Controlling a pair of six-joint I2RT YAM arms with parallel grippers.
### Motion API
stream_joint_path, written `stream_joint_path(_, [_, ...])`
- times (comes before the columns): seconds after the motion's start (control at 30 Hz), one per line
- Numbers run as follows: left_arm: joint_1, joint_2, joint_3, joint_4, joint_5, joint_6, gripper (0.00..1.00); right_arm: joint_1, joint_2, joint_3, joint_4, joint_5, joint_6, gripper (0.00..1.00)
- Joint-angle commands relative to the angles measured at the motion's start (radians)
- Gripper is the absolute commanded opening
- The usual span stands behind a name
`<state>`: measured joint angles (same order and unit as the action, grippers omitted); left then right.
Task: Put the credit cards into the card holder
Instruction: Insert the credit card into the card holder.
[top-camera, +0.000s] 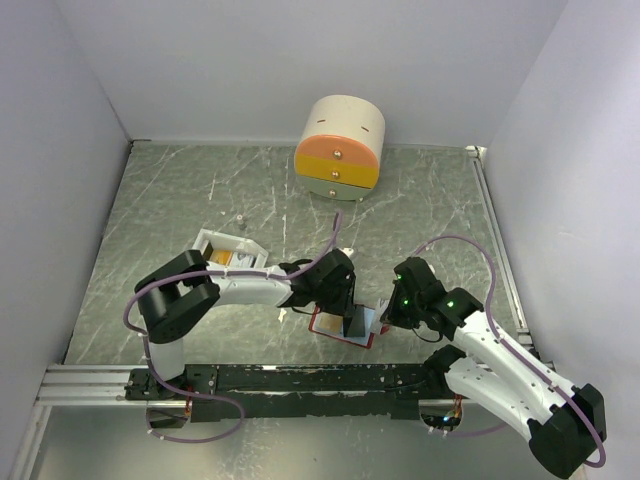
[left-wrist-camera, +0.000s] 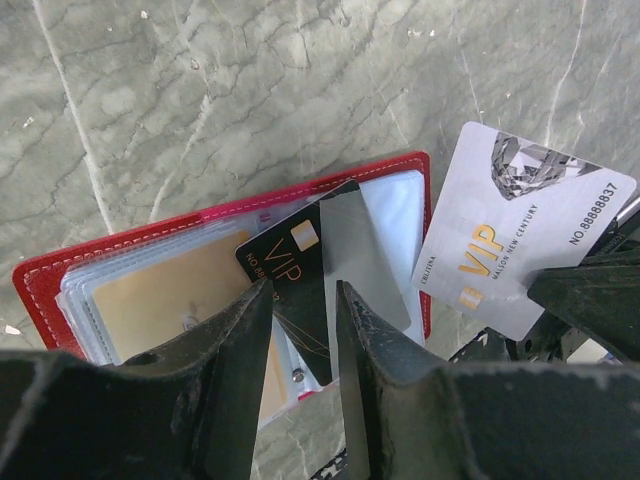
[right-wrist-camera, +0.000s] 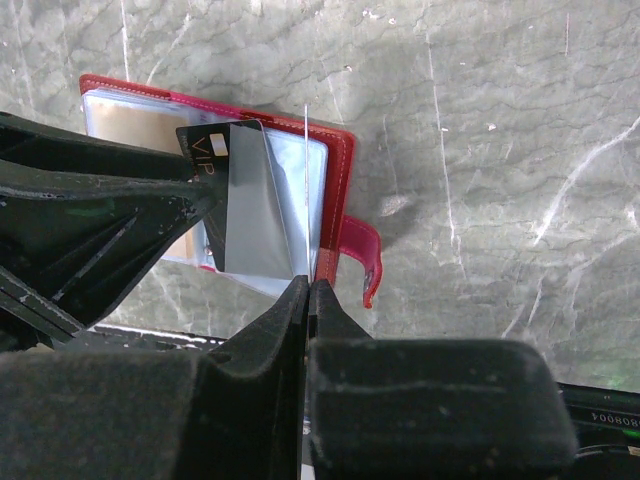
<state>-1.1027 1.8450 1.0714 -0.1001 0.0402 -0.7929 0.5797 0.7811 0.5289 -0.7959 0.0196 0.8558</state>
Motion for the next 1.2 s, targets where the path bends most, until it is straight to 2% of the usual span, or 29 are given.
stream_joint_path(0.0, [-0.011,0.010,0.021,-0.021,-0.014,0.000,0.42,-0.004,-0.010,0.006,-0.001,0.022,-0.006,0.00])
stream_joint_path(0.33, [-0.002,-0.064,0.082,-0.050,-0.124,0.069,0.41,-0.005,-0.023,0.015,-0.013,0.026,-0.011,0.00])
stream_joint_path(0.57, [0.025,0.034,0.187,-0.079,-0.072,0.093,0.36,-0.004,-0.025,0.015,-0.009,0.025,-0.009,0.00])
stream_joint_path(0.93, [0.048,0.128,0.248,-0.118,-0.048,0.122,0.29,-0.004,-0.022,0.024,-0.006,0.025,-0.012,0.00])
stream_joint_path(1.17, [0.050,0.183,0.291,-0.152,0.035,0.159,0.25,-0.004,-0.013,0.023,0.000,0.027,-0.014,0.00])
